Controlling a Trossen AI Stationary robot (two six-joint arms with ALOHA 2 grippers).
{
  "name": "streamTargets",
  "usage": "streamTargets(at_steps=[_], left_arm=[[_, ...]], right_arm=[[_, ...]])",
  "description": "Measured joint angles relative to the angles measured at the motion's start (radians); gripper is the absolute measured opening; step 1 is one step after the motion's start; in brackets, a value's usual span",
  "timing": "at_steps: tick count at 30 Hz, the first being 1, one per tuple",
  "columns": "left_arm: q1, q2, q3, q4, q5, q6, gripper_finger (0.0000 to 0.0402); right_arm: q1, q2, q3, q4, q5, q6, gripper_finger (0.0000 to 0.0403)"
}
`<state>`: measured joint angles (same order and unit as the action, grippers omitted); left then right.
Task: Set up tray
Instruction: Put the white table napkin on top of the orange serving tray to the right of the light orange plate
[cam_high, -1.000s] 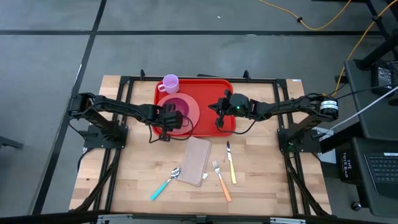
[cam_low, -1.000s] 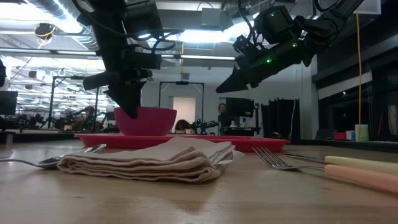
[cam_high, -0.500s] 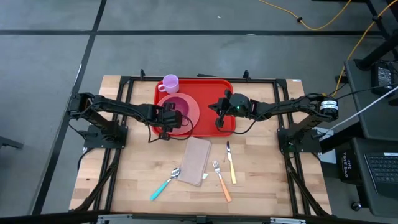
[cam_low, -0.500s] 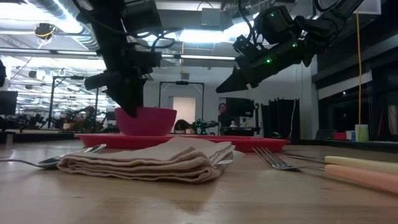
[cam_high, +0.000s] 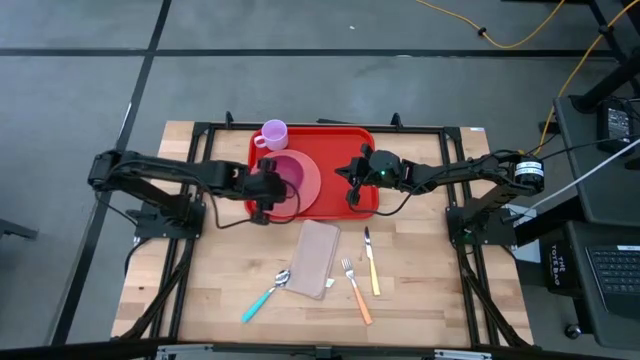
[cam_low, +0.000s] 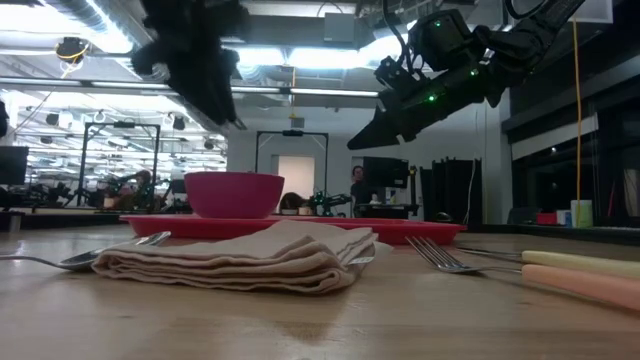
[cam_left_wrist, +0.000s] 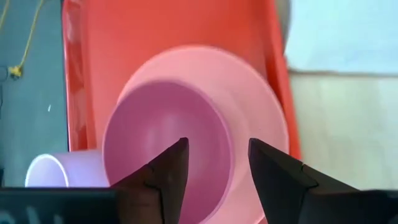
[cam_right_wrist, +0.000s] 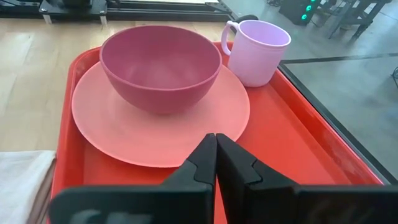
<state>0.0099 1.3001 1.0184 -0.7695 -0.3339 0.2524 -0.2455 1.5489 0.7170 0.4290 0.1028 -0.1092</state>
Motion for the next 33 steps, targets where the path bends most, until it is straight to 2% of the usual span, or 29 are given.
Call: streamTargets(at_steps=[6, 8, 10, 15, 20, 26, 31, 33], left_arm=[[-0.009, -0.069, 0.002, 0.0, 0.038, -0.036, 0.0162], [-0.009, -0.089, 0.0, -0.026, 0.088, -0.075, 0.0156], [-0.013, -0.129, -0.036, 0.001, 0.096, -0.096, 0.0142], [-0.049, -0.262, -0.199, 0.199, -0.017, -0.108, 0.0077], [-0.083, -0.391, -0.385, 0.465, 0.006, -0.04, 0.0011], [-0.105, -0.492, -0.52, 0.613, 0.057, -0.114, 0.0005], [-0.144, -0.524, -0.562, 0.673, 0.093, -0.134, 0.0002], [-0.157, -0.528, -0.567, 0.673, 0.093, -0.135, 0.0003]], right_arm=[[0.0, 0.0, 0.0, 0.006, 0.0, -0.003, 0.0014], [0.0, 0.0, 0.0, 0.014, 0.0, 0.004, 0.0014], [0.003, 0.001, 0.004, 0.012, -0.013, -0.021, 0.0014], [0.058, 0.001, 0.024, 0.009, 0.055, -0.143, 0.0006], [0.112, 0.001, 0.039, 0.009, 0.073, -0.19, 0.0014], [0.196, 0.001, 0.039, 0.006, 0.075, -0.182, 0.0033], [0.304, 0.001, 0.039, 0.006, 0.161, -0.174, 0.0034], [0.345, 0.001, 0.039, 0.003, 0.188, -0.124, 0.0034]])
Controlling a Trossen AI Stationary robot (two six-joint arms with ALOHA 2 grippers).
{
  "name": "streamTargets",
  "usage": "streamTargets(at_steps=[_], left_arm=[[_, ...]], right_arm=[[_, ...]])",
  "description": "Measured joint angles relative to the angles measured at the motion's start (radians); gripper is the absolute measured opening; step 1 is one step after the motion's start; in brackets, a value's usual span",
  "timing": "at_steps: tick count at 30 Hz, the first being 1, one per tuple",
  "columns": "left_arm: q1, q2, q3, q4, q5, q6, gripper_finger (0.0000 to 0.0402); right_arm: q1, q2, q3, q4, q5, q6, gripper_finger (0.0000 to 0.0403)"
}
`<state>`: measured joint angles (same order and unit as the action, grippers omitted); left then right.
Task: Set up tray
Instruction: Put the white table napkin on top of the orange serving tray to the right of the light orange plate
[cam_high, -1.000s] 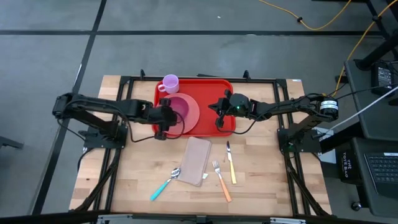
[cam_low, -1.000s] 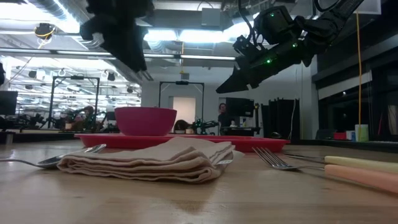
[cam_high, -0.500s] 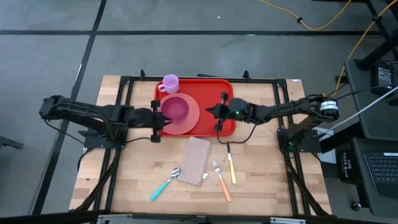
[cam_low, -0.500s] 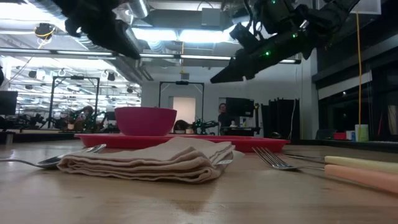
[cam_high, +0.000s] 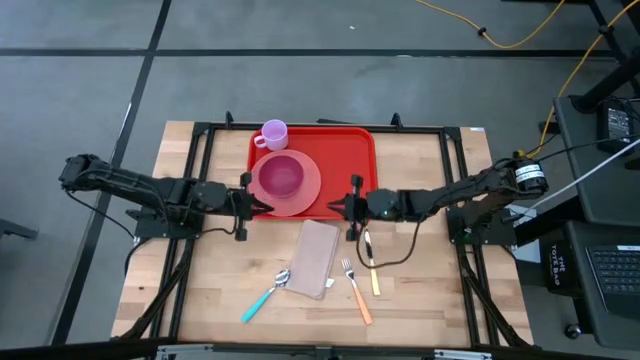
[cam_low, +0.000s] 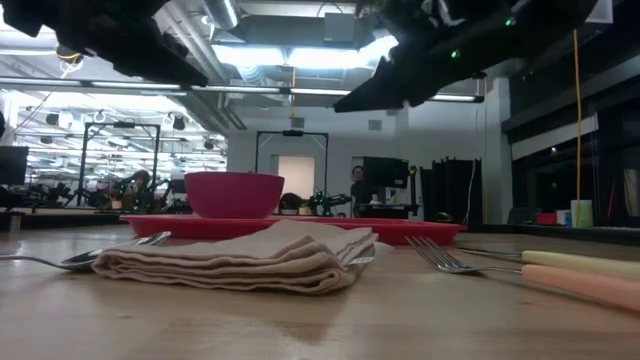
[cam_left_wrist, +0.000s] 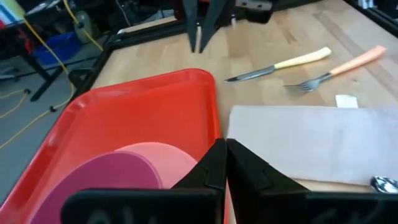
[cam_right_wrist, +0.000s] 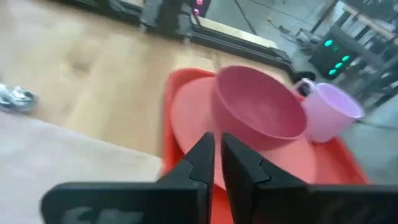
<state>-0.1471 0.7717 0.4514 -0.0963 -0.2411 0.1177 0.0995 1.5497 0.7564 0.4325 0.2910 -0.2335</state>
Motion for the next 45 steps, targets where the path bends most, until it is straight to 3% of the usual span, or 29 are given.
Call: streamTargets(at_steps=[6, 12, 17, 33, 38, 45], left_arm=[[-0.026, -0.002, -0.002, 0.001, 0.0, 0.0, 0.0003], [-0.049, -0.002, -0.002, -0.014, 0.009, -0.022, 0.0004], [-0.085, -0.002, -0.002, -0.02, 0.086, -0.004, 0.0002], [-0.147, -0.002, -0.002, -0.008, 0.081, -0.079, 0.0004], [-0.147, -0.002, -0.002, -0.005, 0.079, -0.079, 0.0004], [-0.147, -0.002, -0.002, -0.005, 0.078, -0.079, 0.0004]], right_arm=[[0.118, 0.008, 0.124, -0.252, 0.014, 0.172, 0.0032], [0.23, 0.076, 0.307, -0.547, 0.136, 0.274, 0.0007], [0.304, 0.155, 0.381, -0.605, 0.137, 0.33, 0.0016], [0.451, 0.351, 0.749, -0.963, 0.156, 0.387, 0.003], [0.488, 0.409, 0.819, -1.01, 0.152, 0.384, 0.0054], [0.53, 0.421, 0.831, -1.017, 0.152, 0.364, 0.013]])
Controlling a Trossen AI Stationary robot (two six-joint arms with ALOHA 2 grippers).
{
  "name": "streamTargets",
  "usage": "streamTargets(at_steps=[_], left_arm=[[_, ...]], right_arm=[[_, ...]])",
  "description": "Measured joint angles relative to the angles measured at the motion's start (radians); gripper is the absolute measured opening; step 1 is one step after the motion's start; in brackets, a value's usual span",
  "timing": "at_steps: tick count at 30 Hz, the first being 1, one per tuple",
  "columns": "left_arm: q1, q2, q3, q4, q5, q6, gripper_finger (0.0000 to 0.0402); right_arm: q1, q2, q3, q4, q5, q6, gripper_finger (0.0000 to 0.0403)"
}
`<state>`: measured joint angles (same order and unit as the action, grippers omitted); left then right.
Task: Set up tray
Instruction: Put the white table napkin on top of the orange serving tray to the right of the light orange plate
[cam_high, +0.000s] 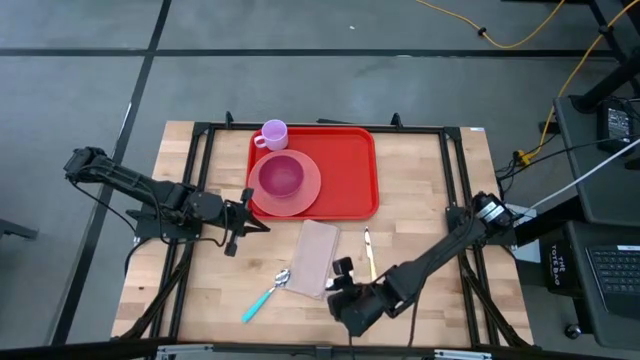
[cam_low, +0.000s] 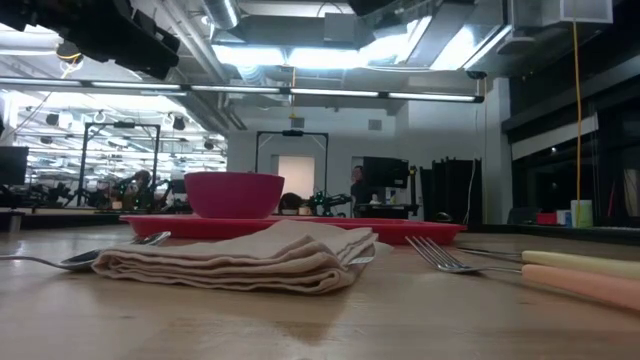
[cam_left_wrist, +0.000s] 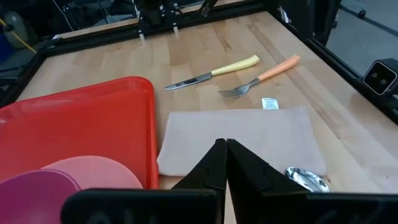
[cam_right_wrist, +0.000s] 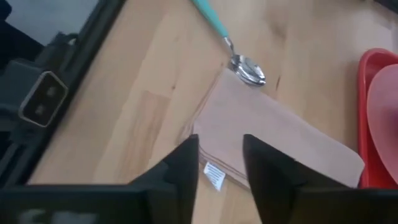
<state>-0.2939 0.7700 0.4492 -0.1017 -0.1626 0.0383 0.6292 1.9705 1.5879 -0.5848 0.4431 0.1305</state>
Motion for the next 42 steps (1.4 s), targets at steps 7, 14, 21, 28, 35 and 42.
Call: streamTargets(at_steps=[7, 14, 21, 28, 35, 42], left_arm=[[0.0, 0.0, 0.0, -0.001, 0.0, 0.0, 0.0002], [0.0, 0.0, 0.0, -0.002, 0.0, 0.0, 0.0006], [0.0, 0.0, 0.0, -0.003, -0.001, 0.0, 0.0006], [0.0, 0.0, 0.0, -0.007, -0.001, 0.0, 0.0002], [0.0, 0.0, 0.0, -0.013, -0.004, 0.0, 0.0004], [0.0, 0.0, 0.0, -0.014, -0.012, 0.0, 0.0002]], right_arm=[[0.005, 0.0, -0.005, 0.007, 0.034, -0.003, 0.0206], [0.004, 0.0, -0.104, 0.082, 0.033, -0.117, 0.0229], [-0.002, 0.0, -0.202, 0.268, 0.034, -0.247, 0.0229], [-0.018, 0.024, -0.237, 0.342, 0.03, -0.29, 0.0229], [-0.029, 0.093, -0.238, 0.39, -0.007, -0.36, 0.0229], [-0.029, 0.136, -0.237, 0.425, -0.019, -0.401, 0.0229]])
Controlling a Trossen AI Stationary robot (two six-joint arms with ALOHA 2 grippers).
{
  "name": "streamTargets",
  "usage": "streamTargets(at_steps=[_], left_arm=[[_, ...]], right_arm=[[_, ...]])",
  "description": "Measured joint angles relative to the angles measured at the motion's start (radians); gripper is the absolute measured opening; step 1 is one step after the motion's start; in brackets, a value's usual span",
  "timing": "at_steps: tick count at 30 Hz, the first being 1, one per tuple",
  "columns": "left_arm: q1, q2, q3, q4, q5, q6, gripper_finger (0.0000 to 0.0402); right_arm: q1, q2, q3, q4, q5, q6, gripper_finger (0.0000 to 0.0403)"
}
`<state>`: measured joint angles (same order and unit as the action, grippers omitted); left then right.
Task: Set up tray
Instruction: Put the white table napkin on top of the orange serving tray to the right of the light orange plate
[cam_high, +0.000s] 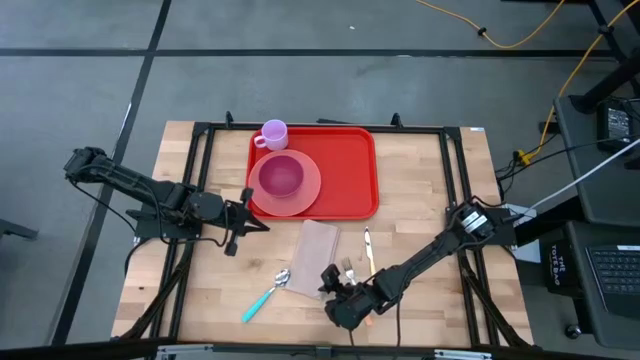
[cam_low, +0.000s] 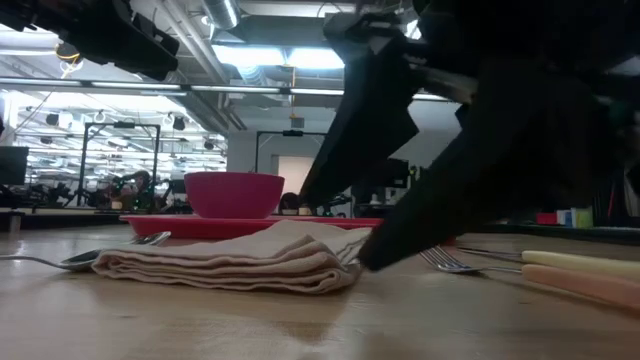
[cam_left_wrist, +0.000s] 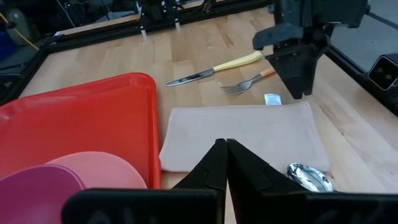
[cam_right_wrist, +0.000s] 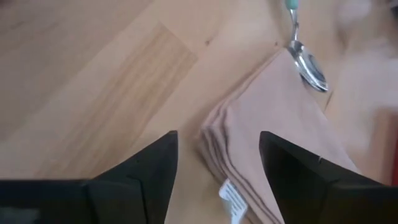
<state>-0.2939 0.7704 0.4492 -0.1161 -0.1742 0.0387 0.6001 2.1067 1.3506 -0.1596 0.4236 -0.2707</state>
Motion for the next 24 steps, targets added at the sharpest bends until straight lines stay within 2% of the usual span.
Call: streamTargets(at_steps=[8, 16, 24], left_arm=[[0.0, 0.0, 0.0, -0.011, -0.052, 0.0, 0.0007], [0.0, 0.0, 0.0, -0.015, -0.053, -0.001, 0.0002], [0.0, 0.0, 0.0, -0.015, -0.053, -0.001, 0.0003]], right_arm=[[-0.006, 0.044, 0.001, 0.027, 0.008, -0.075, 0.0229], [-0.023, 0.066, 0.005, 0.045, 0.035, -0.08, 0.0229], [-0.03, 0.068, 0.003, 0.039, 0.056, -0.176, 0.0229]])
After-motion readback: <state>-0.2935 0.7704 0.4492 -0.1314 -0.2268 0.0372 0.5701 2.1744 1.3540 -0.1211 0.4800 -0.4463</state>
